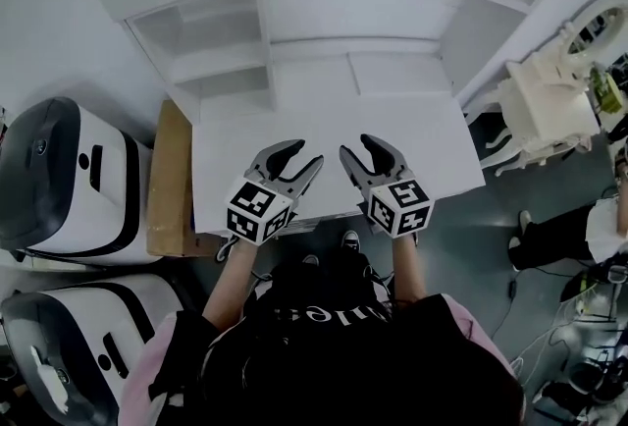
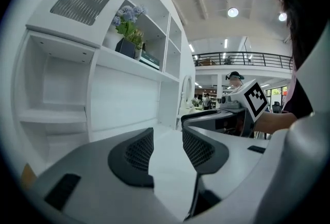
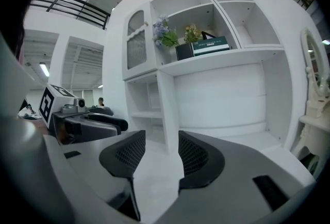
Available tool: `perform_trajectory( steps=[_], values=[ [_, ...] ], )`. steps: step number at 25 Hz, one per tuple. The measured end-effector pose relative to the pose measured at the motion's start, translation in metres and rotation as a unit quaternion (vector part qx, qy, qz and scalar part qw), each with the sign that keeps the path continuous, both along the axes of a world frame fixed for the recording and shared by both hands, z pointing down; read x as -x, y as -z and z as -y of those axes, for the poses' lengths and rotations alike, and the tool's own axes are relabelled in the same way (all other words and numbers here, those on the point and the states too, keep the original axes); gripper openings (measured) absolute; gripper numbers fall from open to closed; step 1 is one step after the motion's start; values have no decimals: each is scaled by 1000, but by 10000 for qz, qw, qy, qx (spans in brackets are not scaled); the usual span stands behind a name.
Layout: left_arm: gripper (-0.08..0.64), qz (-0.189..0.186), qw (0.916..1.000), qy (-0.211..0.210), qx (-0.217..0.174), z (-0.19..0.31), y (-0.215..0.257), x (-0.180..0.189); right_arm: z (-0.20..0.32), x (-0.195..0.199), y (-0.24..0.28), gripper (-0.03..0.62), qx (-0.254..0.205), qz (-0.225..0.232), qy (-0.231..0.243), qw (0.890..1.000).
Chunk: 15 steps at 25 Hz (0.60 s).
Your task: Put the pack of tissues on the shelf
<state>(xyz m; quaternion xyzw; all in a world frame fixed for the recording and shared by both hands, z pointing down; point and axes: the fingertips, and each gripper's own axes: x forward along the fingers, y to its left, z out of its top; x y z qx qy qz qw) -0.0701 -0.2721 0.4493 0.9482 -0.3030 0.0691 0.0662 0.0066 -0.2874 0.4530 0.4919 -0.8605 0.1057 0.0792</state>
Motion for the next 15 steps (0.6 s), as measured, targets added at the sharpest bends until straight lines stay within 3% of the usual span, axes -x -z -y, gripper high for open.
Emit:
perform_trajectory(
  steps=[7,15],
  values=[
    [171,-190,9997,32,166,-32,-11,10,-30,9,-8,218,86,-24,45,10000],
    [107,-294,9987,382,192,-60,-8,20,-56,13,-14,203,170,69,382,9991]
  ],
)
